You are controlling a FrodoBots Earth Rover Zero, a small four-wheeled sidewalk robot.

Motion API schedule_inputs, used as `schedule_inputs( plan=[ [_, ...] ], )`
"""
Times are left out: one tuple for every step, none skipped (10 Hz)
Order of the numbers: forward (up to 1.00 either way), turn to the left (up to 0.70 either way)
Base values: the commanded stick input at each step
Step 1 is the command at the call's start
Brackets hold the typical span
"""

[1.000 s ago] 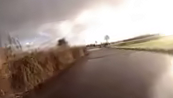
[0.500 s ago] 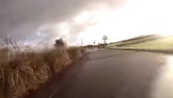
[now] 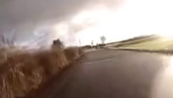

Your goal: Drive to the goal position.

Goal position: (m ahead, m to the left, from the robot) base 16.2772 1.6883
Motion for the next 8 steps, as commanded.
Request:
schedule_inputs(
  plan=[
    [0.7, -0.14],
    [0.7, -0.14],
    [0.7, -0.14],
    [0.7, -0.14],
    [0.7, -0.14],
    [0.7, -0.14],
    [0.7, -0.14],
    [0.7, -0.14]
  ],
)
